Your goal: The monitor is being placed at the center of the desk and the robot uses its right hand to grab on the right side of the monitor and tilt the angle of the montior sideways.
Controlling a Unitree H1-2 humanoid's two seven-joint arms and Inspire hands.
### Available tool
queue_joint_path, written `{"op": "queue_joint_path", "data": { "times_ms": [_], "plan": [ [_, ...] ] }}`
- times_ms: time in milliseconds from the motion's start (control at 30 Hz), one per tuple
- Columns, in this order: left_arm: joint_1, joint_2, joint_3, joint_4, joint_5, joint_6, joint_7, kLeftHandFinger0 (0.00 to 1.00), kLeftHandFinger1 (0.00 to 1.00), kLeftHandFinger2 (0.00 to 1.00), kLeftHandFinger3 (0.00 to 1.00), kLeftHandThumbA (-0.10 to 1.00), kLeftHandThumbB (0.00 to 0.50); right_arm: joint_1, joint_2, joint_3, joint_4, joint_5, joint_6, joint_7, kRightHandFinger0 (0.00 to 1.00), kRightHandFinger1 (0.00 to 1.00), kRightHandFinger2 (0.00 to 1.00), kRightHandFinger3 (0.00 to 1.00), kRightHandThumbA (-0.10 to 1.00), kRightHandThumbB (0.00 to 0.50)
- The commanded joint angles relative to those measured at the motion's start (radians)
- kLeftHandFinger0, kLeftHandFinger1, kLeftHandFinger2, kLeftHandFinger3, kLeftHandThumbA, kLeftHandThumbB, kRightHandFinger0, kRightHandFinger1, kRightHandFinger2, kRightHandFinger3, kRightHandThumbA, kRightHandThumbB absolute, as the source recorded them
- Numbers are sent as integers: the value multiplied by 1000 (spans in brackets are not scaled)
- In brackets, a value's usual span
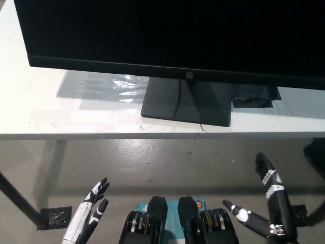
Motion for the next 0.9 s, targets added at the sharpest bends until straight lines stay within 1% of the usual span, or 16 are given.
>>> {"op": "queue_joint_path", "data": {
  "times_ms": [0,67,100,133,167,267,367,400,433,500,600,700,733,767,800,867],
  "plan": [
    [-17,24,-14,-3,6,-55,56,1000,1000,1000,1000,1000,249,-10,-20,-11,-121,-6,-79,-51,1000,1000,1000,1000,1000,266],
    [-15,26,-20,-3,12,-55,68,1000,1000,1000,1000,1000,249,-31,-28,-34,-149,-9,-79,-61,1000,1000,1000,1000,1000,299],
    [-16,27,-23,-2,12,-55,70,1000,1000,1000,1000,1000,244,-30,-28,-33,-149,-9,-79,-62,1000,1000,1000,1000,1000,280],
    [-16,29,-27,-4,17,-55,75,1000,1000,1000,1000,1000,241,-42,-30,-48,-155,-17,-79,-71,1000,1000,1000,1000,1000,298],
    [-17,29,-27,-4,11,-55,73,1000,1000,1000,1000,1000,242,-51,-33,-62,-154,-17,-79,-74,1000,1000,1000,1000,1000,282],
    [-17,31,-28,-4,3,-55,69,1000,1000,1000,1000,1000,247,-75,-36,-92,-139,12,-79,-60,1000,1000,1000,1000,1000,284],
    [-17,35,-33,-5,4,-55,79,1000,1000,1000,1000,1000,237,-98,-34,-117,-107,56,-79,-35,1000,1000,1000,1000,1000,250],
    [-18,35,-34,-5,3,-55,80,1000,1000,1000,1000,1000,236,-103,-33,-123,-99,74,-79,-26,1000,1000,1000,1000,1000,248],
    [-20,37,-38,-2,6,-55,87,1000,1000,1000,1000,1000,227,-112,-34,-131,-82,90,-79,-18,1000,1000,1000,1000,1000,230],
    [-20,38,-41,-2,10,-55,92,1000,1000,1000,1000,1000,226,-123,-36,-140,-58,112,-79,-5,1000,1000,1000,1000,1000,227],
    [-17,40,-47,-5,4,-55,95,1000,1000,1000,1000,1000,227,-140,-41,-152,-21,147,-79,14,1000,1000,1000,1000,1000,255],
    [-14,40,-47,-6,-1,-55,91,1000,1000,1000,1000,1000,230,-160,-50,-159,10,176,-72,27,1000,1000,1000,1000,1000,270],
    [-12,40,-50,-7,-1,-55,96,1000,1000,1000,1000,1000,219,-166,-55,-163,16,201,-50,38,1000,1000,1000,1000,1000,293],
    [-10,37,-46,-8,-12,-55,86,1000,1000,1000,1000,1000,224,-171,-57,-167,21,209,-37,41,1000,1000,1000,1000,1000,302],
    [-12,37,-46,-4,-13,-55,85,1000,1000,1000,1000,1000,228,-178,-60,-172,32,227,-21,48,1000,1000,1000,1000,1000,308],
    [-12,38,-48,-4,-9,-55,89,1000,1000,1000,1000,1000,223,-192,-68,-180,50,238,1,54,1000,1000,1000,1000,1000,302]
  ]
}}
